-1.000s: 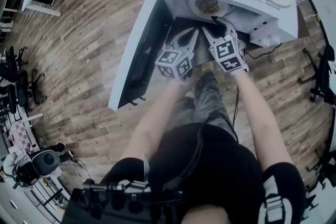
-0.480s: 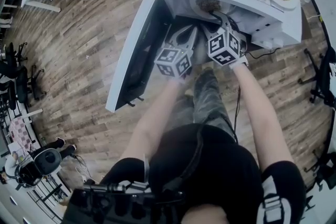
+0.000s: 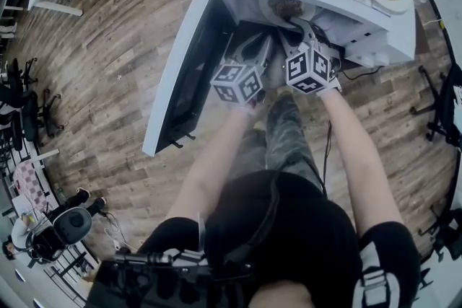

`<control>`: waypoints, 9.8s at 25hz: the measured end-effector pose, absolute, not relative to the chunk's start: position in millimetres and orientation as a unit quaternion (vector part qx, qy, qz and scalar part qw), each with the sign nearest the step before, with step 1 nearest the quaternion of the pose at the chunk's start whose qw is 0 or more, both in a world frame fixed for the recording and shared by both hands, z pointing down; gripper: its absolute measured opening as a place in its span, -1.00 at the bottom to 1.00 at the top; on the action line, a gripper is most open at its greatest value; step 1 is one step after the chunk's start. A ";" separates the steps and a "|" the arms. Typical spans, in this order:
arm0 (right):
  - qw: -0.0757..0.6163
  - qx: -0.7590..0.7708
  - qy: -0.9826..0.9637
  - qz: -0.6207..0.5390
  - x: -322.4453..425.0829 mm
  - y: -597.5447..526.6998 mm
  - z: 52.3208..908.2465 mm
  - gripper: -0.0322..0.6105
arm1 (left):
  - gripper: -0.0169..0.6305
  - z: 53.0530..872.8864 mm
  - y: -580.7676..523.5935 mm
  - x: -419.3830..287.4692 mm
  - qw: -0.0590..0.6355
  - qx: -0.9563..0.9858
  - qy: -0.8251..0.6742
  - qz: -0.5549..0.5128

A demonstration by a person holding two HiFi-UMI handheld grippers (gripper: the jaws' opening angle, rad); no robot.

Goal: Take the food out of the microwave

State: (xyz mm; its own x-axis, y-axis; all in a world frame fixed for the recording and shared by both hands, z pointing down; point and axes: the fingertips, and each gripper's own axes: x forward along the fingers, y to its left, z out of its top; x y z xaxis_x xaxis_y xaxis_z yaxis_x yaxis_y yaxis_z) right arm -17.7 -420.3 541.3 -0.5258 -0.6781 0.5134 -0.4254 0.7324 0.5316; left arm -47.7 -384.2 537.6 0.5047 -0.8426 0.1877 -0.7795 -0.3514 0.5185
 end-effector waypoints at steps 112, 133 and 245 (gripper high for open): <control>-0.117 0.421 -0.752 0.494 40.5 -372.7 540.2 -0.76 | -0.64 550.3 -368.2 -3.6 0.491 0.749 -0.416 -0.159; -0.079 0.398 -0.808 0.427 23.3 -331.9 520.8 -0.68 | -0.65 531.4 -322.3 -17.6 0.456 0.771 -0.413 -0.163; -0.158 0.353 -0.747 0.541 55.5 -6.8 527.7 -0.77 | -0.73 526.2 5.4 11.0 0.465 0.772 -0.402 -0.163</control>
State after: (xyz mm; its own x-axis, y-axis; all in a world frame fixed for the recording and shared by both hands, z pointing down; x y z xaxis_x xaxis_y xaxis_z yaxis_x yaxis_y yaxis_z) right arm 55.5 -6.8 527.7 -0.7006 -0.6983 0.1470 -0.3567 0.1643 -0.9197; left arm 11.0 5.4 526.2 0.6239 -0.7720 0.1217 -0.4684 -0.2446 0.8490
